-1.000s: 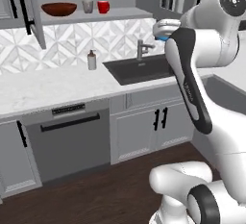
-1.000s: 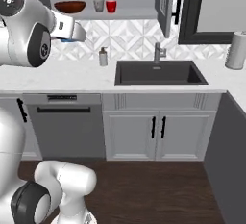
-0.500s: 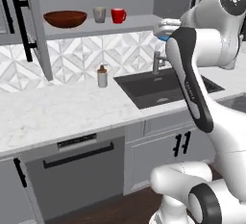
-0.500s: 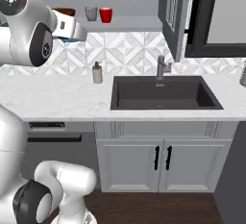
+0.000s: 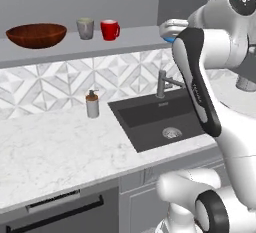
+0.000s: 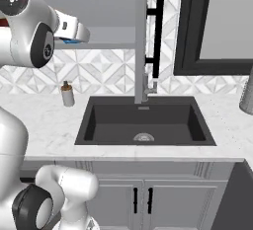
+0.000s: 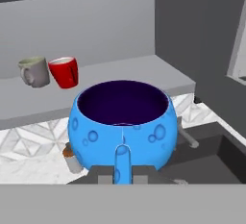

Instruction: Gather all objects into one cabinet and sort the glasses and bowls to opposite sides.

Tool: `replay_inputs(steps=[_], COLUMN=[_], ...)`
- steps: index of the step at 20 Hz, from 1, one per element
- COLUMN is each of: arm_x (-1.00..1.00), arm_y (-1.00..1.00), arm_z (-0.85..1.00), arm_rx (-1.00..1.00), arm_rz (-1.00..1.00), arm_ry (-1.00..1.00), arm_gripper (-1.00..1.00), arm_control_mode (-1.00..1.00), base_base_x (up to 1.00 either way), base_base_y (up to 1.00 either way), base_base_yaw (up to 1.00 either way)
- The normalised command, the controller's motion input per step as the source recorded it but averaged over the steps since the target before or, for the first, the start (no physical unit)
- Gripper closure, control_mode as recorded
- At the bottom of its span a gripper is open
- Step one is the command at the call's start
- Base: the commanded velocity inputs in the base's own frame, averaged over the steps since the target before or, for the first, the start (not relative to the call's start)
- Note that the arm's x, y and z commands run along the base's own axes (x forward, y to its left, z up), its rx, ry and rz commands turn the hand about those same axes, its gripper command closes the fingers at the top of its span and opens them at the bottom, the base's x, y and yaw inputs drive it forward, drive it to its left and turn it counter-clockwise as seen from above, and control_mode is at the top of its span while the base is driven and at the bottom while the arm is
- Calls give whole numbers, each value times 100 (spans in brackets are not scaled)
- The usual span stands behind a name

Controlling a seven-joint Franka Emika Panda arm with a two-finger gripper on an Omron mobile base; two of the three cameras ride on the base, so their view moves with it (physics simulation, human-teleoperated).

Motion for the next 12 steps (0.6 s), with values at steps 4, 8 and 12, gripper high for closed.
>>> replay_inputs(steps=[4, 8, 12], arm_x=[0, 0, 0], arm_y=[0, 0, 0], arm_z=[0, 0, 0], arm_rx=[0, 0, 0], arm_rz=[0, 0, 0], arm_ry=[0, 0, 0], arm_gripper=[100, 100, 100], arm_control_mode=[100, 100, 100], base_base_x=[61, 12, 55], base_base_y=[0, 0, 14], base_base_yaw=[-11, -2, -7])
